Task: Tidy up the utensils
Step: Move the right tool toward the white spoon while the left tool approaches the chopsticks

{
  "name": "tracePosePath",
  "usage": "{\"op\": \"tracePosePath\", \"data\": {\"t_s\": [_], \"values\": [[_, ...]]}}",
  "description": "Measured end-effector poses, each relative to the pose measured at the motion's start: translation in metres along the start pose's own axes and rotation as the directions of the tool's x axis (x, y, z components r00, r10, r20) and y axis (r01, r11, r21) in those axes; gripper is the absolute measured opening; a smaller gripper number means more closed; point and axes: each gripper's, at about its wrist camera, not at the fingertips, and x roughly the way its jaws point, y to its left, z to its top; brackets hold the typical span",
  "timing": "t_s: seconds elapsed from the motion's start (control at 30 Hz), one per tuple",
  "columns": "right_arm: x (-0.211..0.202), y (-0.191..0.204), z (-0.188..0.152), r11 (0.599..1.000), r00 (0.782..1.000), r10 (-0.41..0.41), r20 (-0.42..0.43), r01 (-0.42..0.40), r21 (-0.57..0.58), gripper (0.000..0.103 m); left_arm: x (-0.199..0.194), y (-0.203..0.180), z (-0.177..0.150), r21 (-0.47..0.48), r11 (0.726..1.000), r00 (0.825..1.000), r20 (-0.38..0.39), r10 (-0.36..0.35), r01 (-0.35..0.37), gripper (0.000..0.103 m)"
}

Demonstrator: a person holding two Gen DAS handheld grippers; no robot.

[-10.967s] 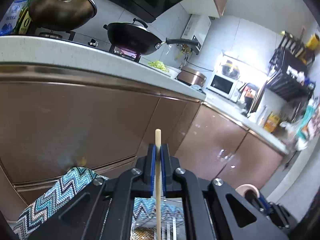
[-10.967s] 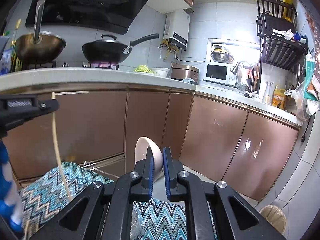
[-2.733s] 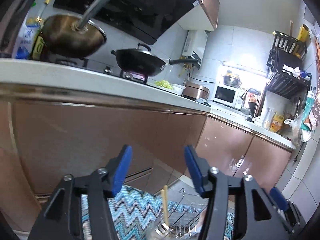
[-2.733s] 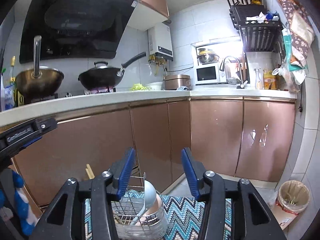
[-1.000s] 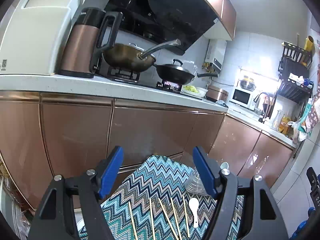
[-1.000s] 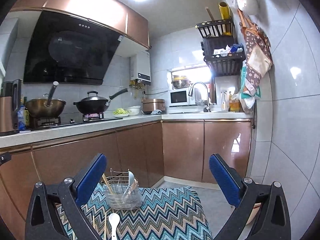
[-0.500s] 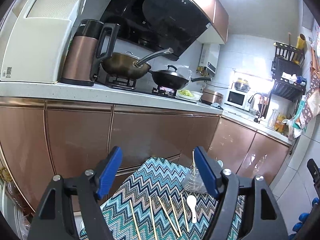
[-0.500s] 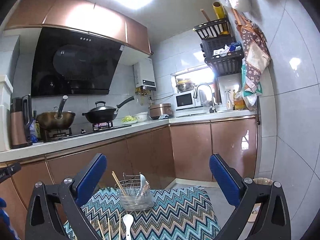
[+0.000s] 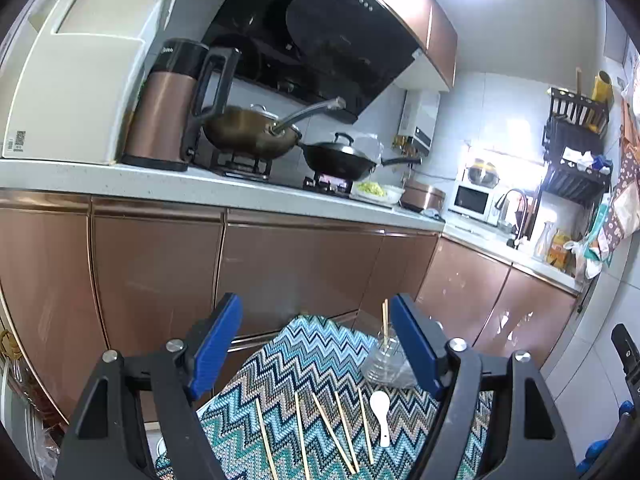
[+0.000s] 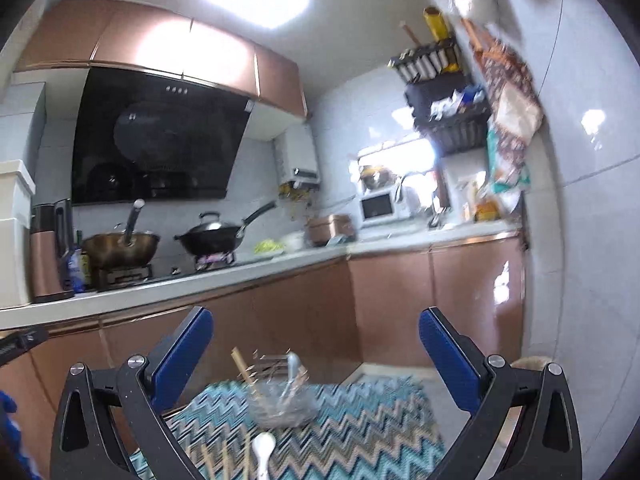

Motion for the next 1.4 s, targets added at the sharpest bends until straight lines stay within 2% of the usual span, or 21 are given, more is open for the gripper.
{"op": "tracePosePath", "data": {"t_s": [0.17, 0.3, 0.4, 0.5, 0.53, 0.57, 0.67, 0.7, 0.77, 0.8, 0.87, 0.93, 1.03, 1.1, 1.23, 1.33, 1.4], "values": [[0.022, 0.002, -0.009, 1.000, 0.991, 0.027, -0.132, -0.027, 0.002, 0.103, 0.024, 0.003, -0.011, -0.012, 0.999, 0.995, -0.094, -0.031, 0.030, 0.076], [0.044, 0.004, -0.023, 0.997, 0.971, 0.071, -0.229, -0.069, 0.020, 0.103, 0.052, 0.008, -0.025, -0.039, 0.997, 0.976, -0.204, -0.078, 0.072, 0.076], [0.060, 0.006, -0.036, 0.996, 0.954, 0.090, -0.287, -0.087, 0.022, 0.103, 0.077, 0.009, -0.040, -0.059, 0.993, 0.947, -0.298, -0.119, 0.107, 0.075], [0.081, 0.008, -0.051, 0.993, 0.928, 0.115, -0.354, -0.111, 0.031, 0.103, 0.106, 0.009, -0.059, -0.111, 0.983, 0.900, -0.398, -0.178, 0.145, 0.075], [0.090, 0.009, -0.058, 0.992, 0.914, 0.129, -0.384, -0.123, 0.040, 0.103, 0.120, 0.011, -0.068, -0.150, 0.976, 0.873, -0.440, -0.209, 0.158, 0.075], [0.095, 0.008, -0.063, 0.990, 0.905, 0.137, -0.402, -0.130, 0.046, 0.101, 0.126, 0.012, -0.073, -0.171, 0.973, 0.861, -0.459, -0.220, 0.158, 0.074], [0.119, 0.008, -0.084, 0.986, 0.862, 0.167, -0.478, -0.152, 0.070, 0.095, 0.163, 0.018, -0.096, -0.258, 0.956, 0.795, -0.545, -0.265, 0.142, 0.066], [0.127, 0.007, -0.090, 0.984, 0.848, 0.177, -0.500, -0.158, 0.079, 0.094, 0.171, 0.017, -0.102, -0.269, 0.953, 0.783, -0.560, -0.271, 0.137, 0.064], [0.141, 0.005, -0.104, 0.981, 0.820, 0.192, -0.540, -0.164, 0.101, 0.087, 0.197, 0.019, -0.116, -0.301, 0.946, 0.737, -0.611, -0.288, 0.120, 0.059], [0.150, 0.003, -0.111, 0.980, 0.803, 0.201, -0.561, -0.166, 0.113, 0.085, 0.204, 0.019, -0.123, -0.316, 0.942, 0.721, -0.625, -0.297, 0.114, 0.055], [0.164, 0.000, -0.125, 0.976, 0.774, 0.219, -0.595, -0.173, 0.134, 0.077, 0.229, 0.019, -0.137, -0.354, 0.930, 0.674, -0.663, -0.325, 0.100, 0.050], [0.182, -0.001, -0.140, 0.970, 0.734, 0.245, -0.633, -0.187, 0.158, 0.072, 0.249, 0.018, -0.147, -0.355, 0.932, 0.644, -0.695, -0.319, 0.079, 0.046], [0.204, -0.003, -0.159, 0.957, 0.683, 0.291, -0.670, -0.206, 0.205, 0.066, 0.275, 0.016, -0.159, -0.345, 0.937, 0.614, -0.729, -0.303, 0.053, 0.041], [0.219, -0.004, -0.173, 0.948, 0.644, 0.319, -0.696, -0.216, 0.234, 0.062, 0.287, 0.018, -0.164, -0.331, 0.943, 0.603, -0.746, -0.283, 0.034, 0.038], [0.245, 0.000, -0.195, 0.932, 0.576, 0.361, -0.734, -0.249, 0.263, 0.050, 0.320, 0.018, -0.178, -0.301, 0.953, 0.565, -0.788, -0.245, -0.006, 0.030], [0.265, 0.007, -0.209, 0.912, 0.521, 0.405, -0.751, -0.286, 0.293, 0.045, 0.335, 0.020, -0.184, -0.289, 0.957, 0.546, -0.805, -0.231, -0.021, 0.027], [0.278, 0.010, -0.215, 0.902, 0.494, 0.423, -0.760, -0.305, 0.304, 0.042, 0.344, 0.022, -0.188, -0.281, 0.959, 0.532, -0.817, -0.222, -0.032, 0.025]]}}
